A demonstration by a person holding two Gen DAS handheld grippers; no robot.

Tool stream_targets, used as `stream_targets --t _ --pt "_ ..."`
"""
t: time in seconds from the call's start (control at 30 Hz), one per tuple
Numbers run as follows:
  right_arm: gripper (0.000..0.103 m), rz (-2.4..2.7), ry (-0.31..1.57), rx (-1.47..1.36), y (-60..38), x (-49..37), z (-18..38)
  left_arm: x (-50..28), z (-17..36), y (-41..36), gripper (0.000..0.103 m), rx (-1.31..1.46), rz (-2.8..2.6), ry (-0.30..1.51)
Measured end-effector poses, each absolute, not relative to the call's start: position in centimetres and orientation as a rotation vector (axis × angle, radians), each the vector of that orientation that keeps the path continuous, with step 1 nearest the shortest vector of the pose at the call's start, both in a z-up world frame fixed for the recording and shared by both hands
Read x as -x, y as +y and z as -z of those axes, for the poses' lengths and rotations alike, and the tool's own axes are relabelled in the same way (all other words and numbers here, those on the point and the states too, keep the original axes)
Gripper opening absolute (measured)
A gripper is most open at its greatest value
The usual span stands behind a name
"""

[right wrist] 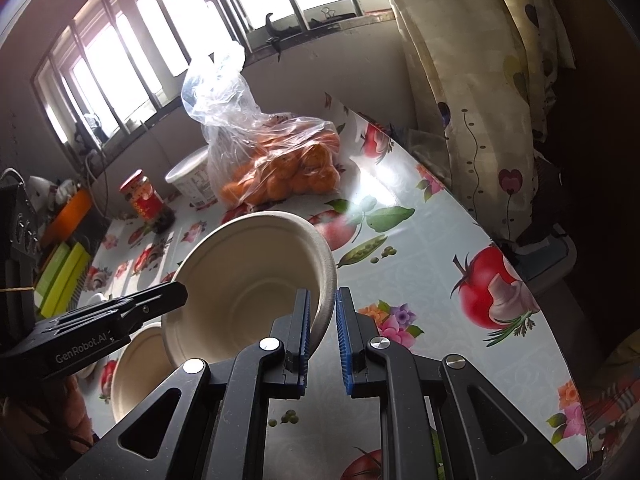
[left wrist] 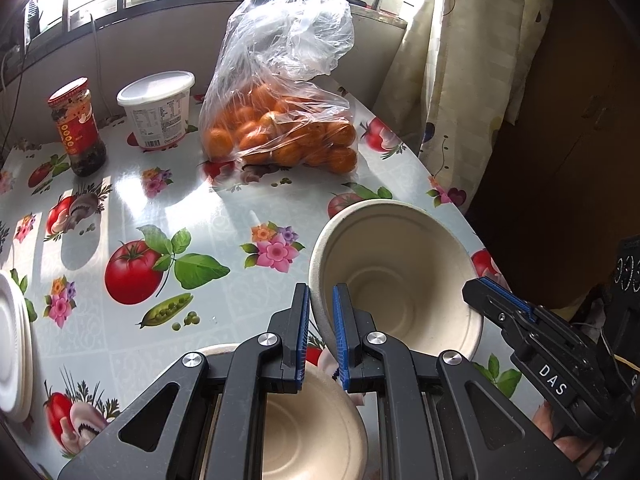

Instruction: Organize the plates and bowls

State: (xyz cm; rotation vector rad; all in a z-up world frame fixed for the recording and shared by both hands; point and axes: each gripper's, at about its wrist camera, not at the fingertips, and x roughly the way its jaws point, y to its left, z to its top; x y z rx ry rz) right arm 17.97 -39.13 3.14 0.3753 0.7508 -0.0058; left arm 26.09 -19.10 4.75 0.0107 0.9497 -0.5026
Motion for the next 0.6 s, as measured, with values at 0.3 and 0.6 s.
stream_targets --t 0.3,0.6 --pt "0.013 0.007 0.727 -0.367 -38.6 -16.5 -4.1 -24.7 -5.4 -18.4 0.013 0.000 0.508 0.936" --pt "0.013 0.000 0.698 -0.359 -37.6 -15.0 -5.3 -23.1 -6.2 -17.3 0.013 0.010 0.505 0.911"
